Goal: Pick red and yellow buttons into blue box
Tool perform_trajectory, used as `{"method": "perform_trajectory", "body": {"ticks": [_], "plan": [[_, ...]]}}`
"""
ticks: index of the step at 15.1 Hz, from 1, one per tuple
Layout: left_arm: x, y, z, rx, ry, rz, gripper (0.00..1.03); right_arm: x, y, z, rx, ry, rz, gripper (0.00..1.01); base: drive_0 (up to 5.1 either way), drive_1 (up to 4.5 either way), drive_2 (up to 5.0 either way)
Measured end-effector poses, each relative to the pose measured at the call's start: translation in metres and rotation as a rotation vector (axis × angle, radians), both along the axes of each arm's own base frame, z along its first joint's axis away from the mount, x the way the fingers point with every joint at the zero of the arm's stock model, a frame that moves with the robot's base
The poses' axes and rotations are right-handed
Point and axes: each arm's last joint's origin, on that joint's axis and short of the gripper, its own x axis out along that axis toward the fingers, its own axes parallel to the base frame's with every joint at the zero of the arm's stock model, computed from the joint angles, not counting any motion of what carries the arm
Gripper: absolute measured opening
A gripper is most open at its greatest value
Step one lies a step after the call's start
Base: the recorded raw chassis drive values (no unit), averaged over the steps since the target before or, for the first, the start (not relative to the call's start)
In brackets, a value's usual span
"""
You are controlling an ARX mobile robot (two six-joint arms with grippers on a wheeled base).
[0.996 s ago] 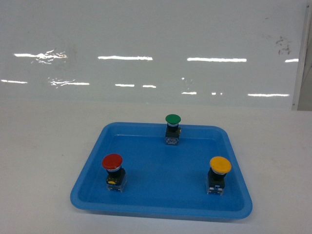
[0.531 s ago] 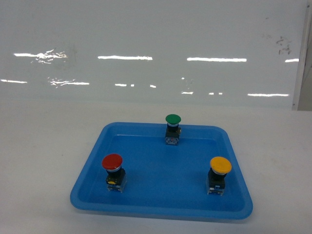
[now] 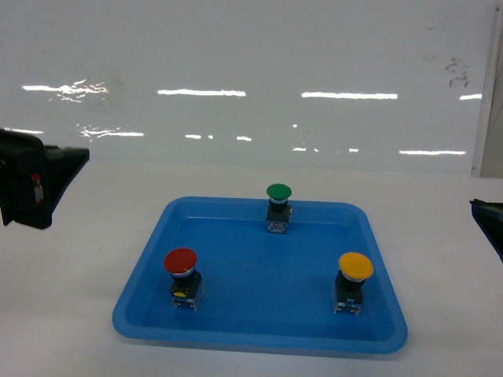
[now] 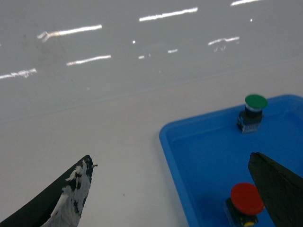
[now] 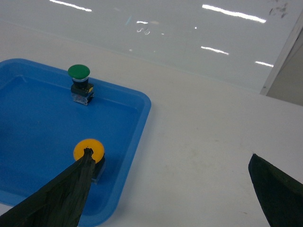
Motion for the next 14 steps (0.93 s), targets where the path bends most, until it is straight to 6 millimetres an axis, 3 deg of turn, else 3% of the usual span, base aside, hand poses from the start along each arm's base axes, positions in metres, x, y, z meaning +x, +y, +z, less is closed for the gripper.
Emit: {"method": "perform_trajectory", "body": {"ticks": [5, 8, 11, 14], "plan": [[0.0, 0.0, 0.001, 0.01, -0.008, 0.002, 0.98, 0.002, 0.001, 0.003, -0.006, -0.024, 0.002, 0.98, 0.0, 0.0, 0.0], [0.0, 0.0, 0.001, 0.01, -0.008, 0.002, 0.98, 0.029, 0.013, -0.023, -0.023, 0.118, 0.019, 0.98, 0.0, 0.0, 0.0], [0.0, 0.0, 0.001, 0.01, -0.008, 0.002, 0.98, 0.046, 0.034, -0.028, 0.011, 0.174, 0.118, 0.98, 0.0, 0.0, 0.0], [0.0, 0.0, 0.001, 0.01, -0.008, 0.003, 0.98, 0.068, 0.042, -0.036, -0.001, 0.209, 0.107, 0.98, 0.0, 0.0, 0.0]]}}
